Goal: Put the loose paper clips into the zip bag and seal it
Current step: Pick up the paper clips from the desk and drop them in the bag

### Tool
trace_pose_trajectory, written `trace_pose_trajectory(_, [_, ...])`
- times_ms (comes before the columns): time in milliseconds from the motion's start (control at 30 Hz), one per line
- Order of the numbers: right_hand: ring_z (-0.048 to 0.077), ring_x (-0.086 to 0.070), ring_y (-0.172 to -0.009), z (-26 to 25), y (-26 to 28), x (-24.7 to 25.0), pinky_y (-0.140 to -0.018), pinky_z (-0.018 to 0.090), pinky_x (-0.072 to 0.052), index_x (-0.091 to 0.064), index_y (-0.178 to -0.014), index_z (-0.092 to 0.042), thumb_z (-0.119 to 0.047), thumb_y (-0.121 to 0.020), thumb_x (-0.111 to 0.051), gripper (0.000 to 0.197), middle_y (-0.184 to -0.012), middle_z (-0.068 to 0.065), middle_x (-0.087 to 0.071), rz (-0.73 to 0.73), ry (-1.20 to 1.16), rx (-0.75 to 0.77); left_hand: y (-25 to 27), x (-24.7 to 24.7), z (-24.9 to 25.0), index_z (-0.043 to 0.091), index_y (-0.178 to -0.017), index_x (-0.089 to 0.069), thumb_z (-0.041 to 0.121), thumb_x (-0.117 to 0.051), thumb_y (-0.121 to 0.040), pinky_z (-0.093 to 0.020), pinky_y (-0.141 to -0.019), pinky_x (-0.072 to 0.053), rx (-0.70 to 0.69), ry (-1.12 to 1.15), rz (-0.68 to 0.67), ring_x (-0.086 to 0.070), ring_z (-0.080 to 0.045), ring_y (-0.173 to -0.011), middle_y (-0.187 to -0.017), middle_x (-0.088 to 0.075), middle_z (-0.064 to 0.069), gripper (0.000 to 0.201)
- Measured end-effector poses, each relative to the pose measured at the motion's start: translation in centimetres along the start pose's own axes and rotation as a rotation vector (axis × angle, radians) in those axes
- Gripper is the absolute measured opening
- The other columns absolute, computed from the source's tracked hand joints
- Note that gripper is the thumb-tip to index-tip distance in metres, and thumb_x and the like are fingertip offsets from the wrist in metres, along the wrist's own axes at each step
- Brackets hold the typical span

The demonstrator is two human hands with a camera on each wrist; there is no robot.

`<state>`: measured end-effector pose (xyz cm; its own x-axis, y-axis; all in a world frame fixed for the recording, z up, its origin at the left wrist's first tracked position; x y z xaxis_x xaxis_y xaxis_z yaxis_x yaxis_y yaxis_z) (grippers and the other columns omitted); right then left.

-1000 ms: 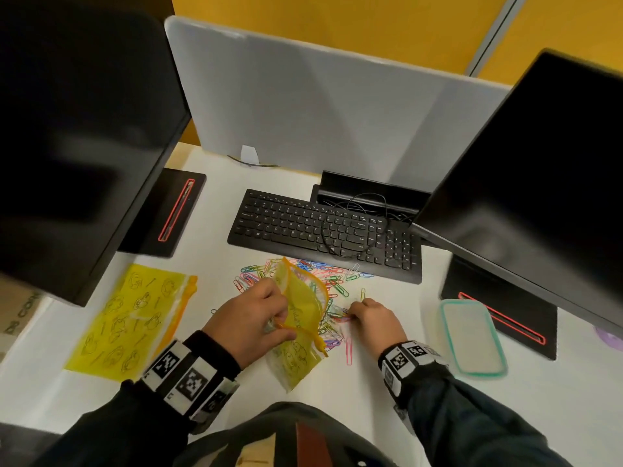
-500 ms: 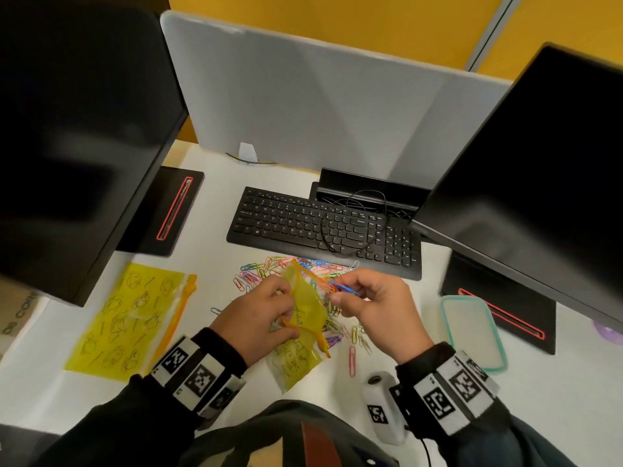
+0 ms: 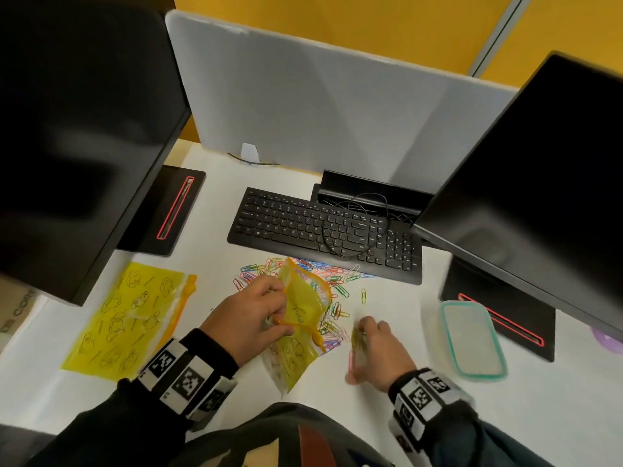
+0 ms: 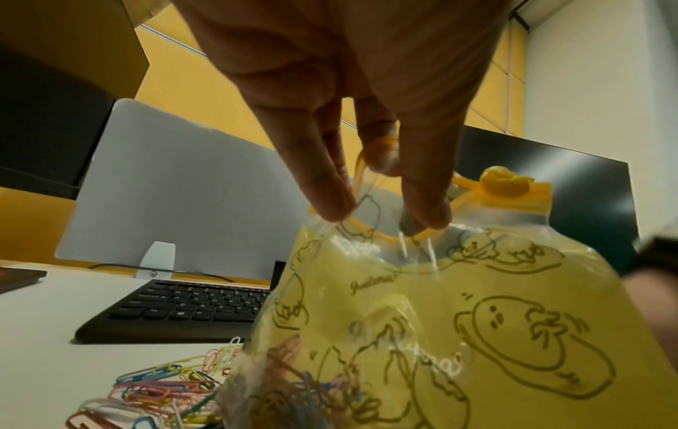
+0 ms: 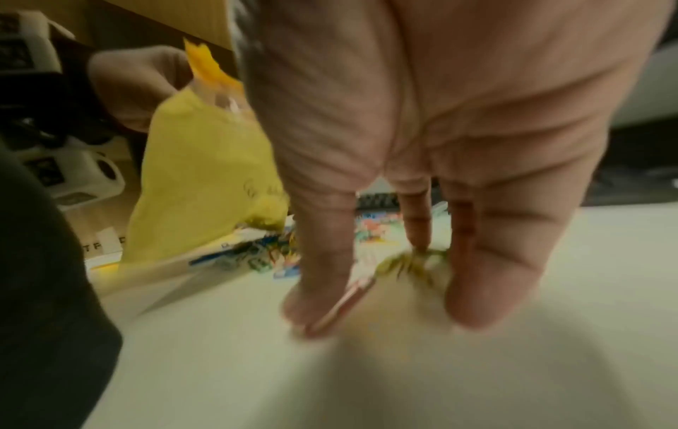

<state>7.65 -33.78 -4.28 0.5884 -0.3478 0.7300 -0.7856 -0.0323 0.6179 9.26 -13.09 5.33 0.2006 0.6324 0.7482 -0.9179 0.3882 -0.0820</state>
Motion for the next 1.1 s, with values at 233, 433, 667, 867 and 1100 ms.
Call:
trace_pose_trajectory(233, [0.024, -0.054, -0.083, -2.2, -3.9, 3.1, -0.068, 0.023, -0.035, -0.053, -0.107, -0.010, -0.006, -0.073, -0.068, 0.037, -0.098, 0.007, -0.060, 0.323, -0.258, 0.142, 0.2, 0.3, -0.5, 0.029, -0.069, -0.041, 0.048, -0.063, -0.065, -0.025, -0.069, -0.046, 0.018, -0.004, 0.017, -0.059, -0.011, -0.088, -0.100, -0.051, 0.011, 0.029])
trace_pose_trajectory(433, [0.031, -0.006, -0.145, -3.4, -7.3, 3.8, -0.117, 0.041, -0.019, -0.005, -0.148, -0.020, 0.000, -0.090, -0.043, 0.072, -0.159, 0.004, -0.002, 0.150, 0.135, 0.231, 0.4, 0.5, -0.3, 0.029, -0.070, -0.040, 0.054, -0.052, -0.065, -0.033, -0.069, -0.054, 0.003, -0.011, 0.031, -0.062, -0.016, -0.088, -0.101, -0.055, 0.004, 0.028])
trace_pose_trajectory(667, [0.024, -0.015, -0.144, -2.8, -5.0, 1.6, -0.117, 0.035, -0.018, -0.018, -0.147, -0.018, -0.012, -0.095, -0.038, 0.056, -0.157, 0.007, -0.013, 0.101, 0.103, 0.233, 0.6, 0.8, -1.1, 0.031, -0.069, -0.040, 0.055, -0.054, -0.066, -0.027, -0.066, -0.048, 0.031, 0.002, 0.058, -0.059, -0.011, -0.083, -0.097, -0.050, 0.012, 0.028])
trace_pose_trajectory(867, [0.026, -0.012, -0.144, -1.2, -5.9, 3.2, -0.117, 0.033, -0.014, -0.016, -0.147, -0.015, -0.016, -0.095, -0.039, 0.057, -0.158, 0.008, -0.011, 0.142, 0.101, 0.214, 0.5, 0.7, -1.3, 0.031, -0.067, -0.040, 0.056, -0.053, -0.066, -0.018, -0.065, -0.044, 0.035, -0.029, 0.050, -0.050, 0.000, -0.082, -0.097, -0.046, 0.015, 0.028])
trace_pose_trajectory(1100, [0.024, -0.023, -0.135, -1.7, -2.7, 0.8, -0.110, 0.036, -0.031, -0.021, -0.144, -0.017, -0.056, -0.065, -0.073, 0.102, -0.150, 0.002, -0.024, 0.069, 0.138, 0.197, 0.4, 0.8, -1.2, 0.028, -0.068, -0.044, 0.054, -0.056, -0.066, -0.023, -0.065, -0.047, 0.024, -0.026, 0.048, -0.054, -0.006, -0.081, -0.096, -0.048, 0.014, 0.029])
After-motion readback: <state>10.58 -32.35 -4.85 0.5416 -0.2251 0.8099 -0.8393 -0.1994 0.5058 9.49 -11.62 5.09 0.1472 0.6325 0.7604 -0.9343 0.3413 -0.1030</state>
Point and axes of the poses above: each hand's wrist, its own y-axis away from the middle knuckle, its own x-axis out of the back of the hand, z = x × y, the point moved 9 cm from there along -y, towards the middle knuckle
